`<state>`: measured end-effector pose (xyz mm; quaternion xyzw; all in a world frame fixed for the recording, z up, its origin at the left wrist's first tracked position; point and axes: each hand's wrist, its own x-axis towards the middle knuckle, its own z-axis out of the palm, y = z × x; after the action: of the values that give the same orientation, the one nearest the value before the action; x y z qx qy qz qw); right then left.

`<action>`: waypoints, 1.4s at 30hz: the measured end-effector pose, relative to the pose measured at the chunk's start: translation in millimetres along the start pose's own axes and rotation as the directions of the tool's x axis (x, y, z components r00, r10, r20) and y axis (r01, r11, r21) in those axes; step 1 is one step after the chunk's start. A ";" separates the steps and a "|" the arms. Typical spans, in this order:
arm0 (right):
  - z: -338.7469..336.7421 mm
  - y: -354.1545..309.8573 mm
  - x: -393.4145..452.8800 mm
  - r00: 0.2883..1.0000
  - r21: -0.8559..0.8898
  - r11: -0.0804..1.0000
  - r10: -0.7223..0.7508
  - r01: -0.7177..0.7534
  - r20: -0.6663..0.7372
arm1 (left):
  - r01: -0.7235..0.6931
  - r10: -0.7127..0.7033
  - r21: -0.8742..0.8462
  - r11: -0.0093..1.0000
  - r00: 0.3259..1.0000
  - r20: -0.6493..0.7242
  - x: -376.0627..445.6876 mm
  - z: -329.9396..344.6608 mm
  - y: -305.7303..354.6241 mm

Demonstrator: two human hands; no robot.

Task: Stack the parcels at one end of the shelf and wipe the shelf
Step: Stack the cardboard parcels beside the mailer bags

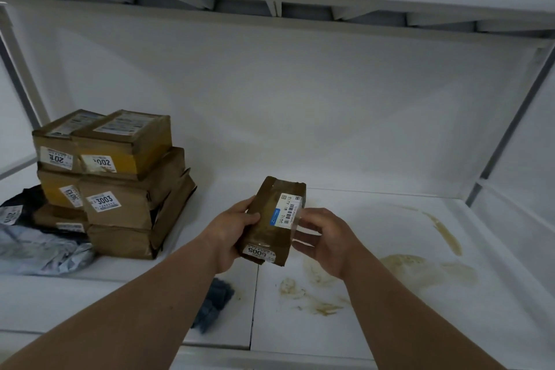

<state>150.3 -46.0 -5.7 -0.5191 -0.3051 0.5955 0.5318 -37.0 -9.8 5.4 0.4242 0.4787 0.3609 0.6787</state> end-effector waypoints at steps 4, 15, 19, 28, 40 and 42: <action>0.2 2.7 7.9 0.996 -0.081 0.995 0.053 -0.059 -0.069 | 0.049 -0.045 0.069 0.996 0.998 -0.053 -2.7 -1.6 0.2; 5.1 8.0 9.7 0.988 0.029 0.995 0.097 -0.094 -0.117 | 0.176 -0.178 -0.025 0.984 0.977 -0.116 -12.6 -19.6 -1.0; 16.3 11.3 6.4 0.995 0.056 0.995 0.089 -0.087 -0.041 | 0.117 -0.136 -0.124 0.985 0.978 -0.157 -20.4 -18.8 -0.5; 48.0 10.3 7.9 0.997 -0.037 0.996 0.080 -0.080 0.017 | -0.138 0.049 -0.190 0.972 0.909 -0.413 -23.1 -56.7 6.8; 131.0 37.0 15.3 0.887 -0.462 0.858 0.376 -0.225 0.268 | -0.098 -0.009 -0.193 0.976 0.871 -0.491 -44.9 -159.8 9.7; 152.5 45.9 19.1 0.868 -0.484 0.841 0.410 -0.242 0.280 | -0.099 -0.005 -0.181 0.979 0.865 -0.501 -49.2 -186.8 11.7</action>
<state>-6.0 -10.4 -11.5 -0.5462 -0.4302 0.6831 0.2237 -230.4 -6.4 -0.8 0.2577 0.5884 0.5210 0.5621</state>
